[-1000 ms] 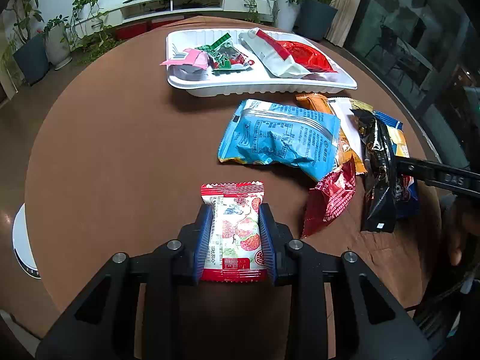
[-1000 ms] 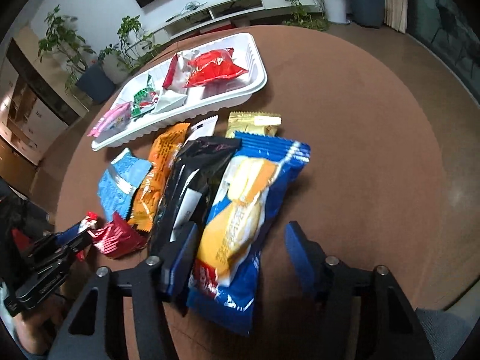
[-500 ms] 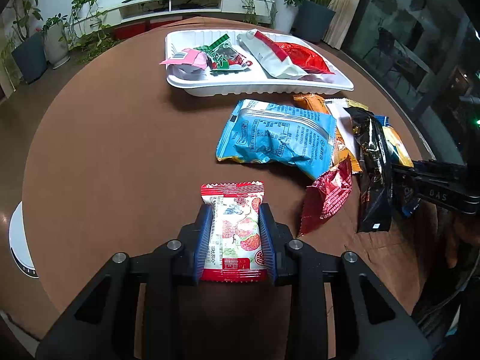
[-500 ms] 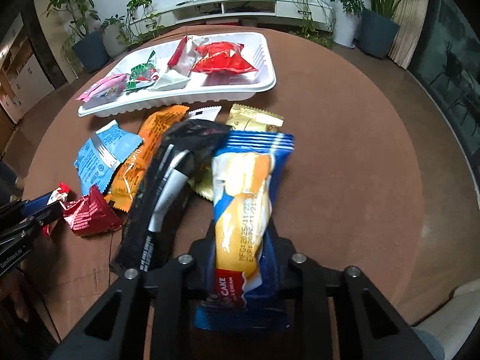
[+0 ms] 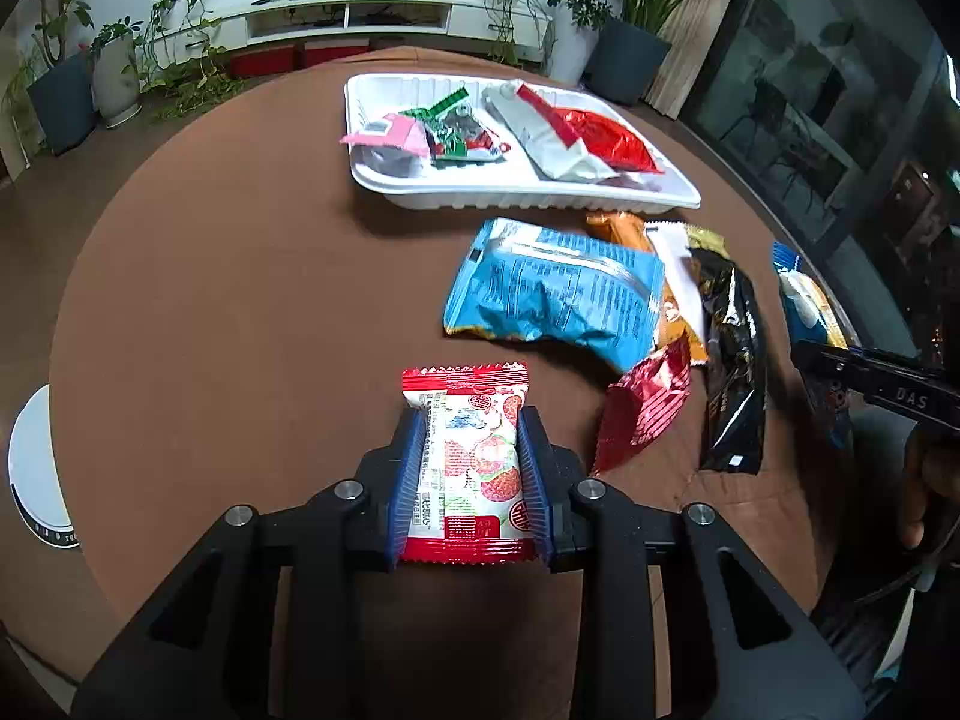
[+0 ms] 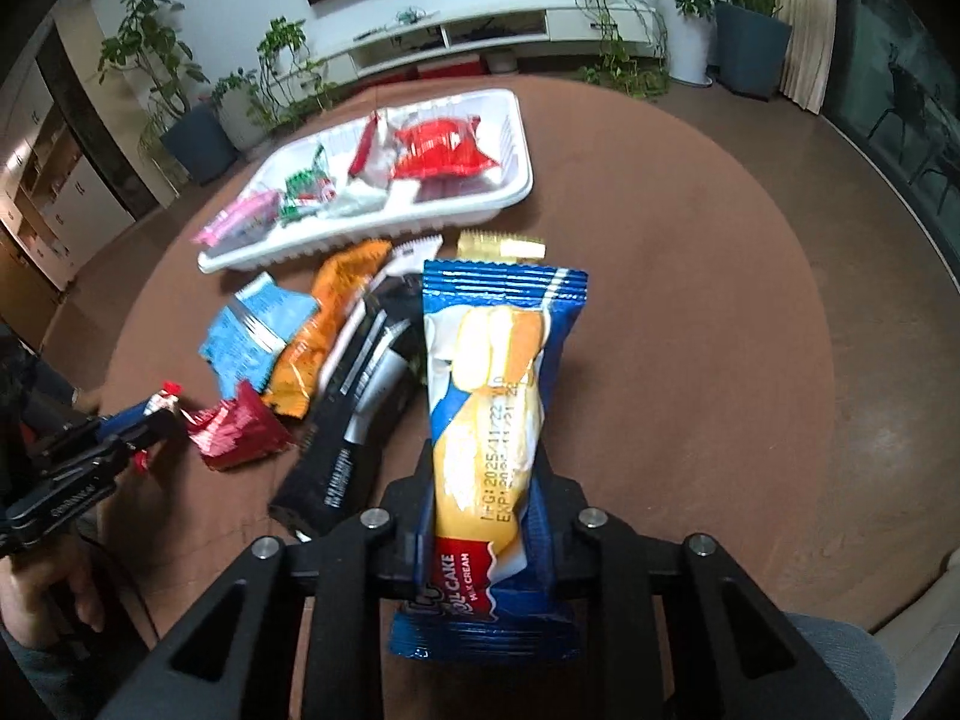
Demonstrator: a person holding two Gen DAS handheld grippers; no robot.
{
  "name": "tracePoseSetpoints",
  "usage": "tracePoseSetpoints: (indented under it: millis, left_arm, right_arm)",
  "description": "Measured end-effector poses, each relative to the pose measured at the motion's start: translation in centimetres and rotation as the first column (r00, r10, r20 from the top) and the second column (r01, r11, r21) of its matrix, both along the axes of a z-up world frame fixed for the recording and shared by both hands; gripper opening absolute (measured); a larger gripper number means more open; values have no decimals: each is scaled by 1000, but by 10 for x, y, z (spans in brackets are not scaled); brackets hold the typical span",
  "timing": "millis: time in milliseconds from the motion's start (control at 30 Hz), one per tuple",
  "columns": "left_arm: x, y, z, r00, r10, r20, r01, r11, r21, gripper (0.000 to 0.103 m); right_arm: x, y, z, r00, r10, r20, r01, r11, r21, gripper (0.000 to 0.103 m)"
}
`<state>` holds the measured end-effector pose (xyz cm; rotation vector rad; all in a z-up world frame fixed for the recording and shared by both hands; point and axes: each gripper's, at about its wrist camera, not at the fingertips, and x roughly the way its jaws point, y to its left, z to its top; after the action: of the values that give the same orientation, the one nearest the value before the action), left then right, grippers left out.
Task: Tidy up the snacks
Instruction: 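Grasp the blue-wrapped cake with the right tool while the left tool holds the strawberry packet, then carry the strawberry packet and blue cake into the tray and open both tools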
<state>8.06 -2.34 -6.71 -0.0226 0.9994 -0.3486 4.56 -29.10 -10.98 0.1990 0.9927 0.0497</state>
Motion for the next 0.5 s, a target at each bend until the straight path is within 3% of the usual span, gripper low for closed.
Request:
tracePoseSetpoints:
  millis: [233,500]
  left_arm:
    - [2,4,11,1000,11,13,-11,999,-43,29]
    - [20,23,30,998,57,37,-54,995,-89,29]
  right_arm:
    - [1,-14,4,1000,-16,21,14,997,70,27]
    - [12,-64,17,993,-107,48,98,983,153,27]
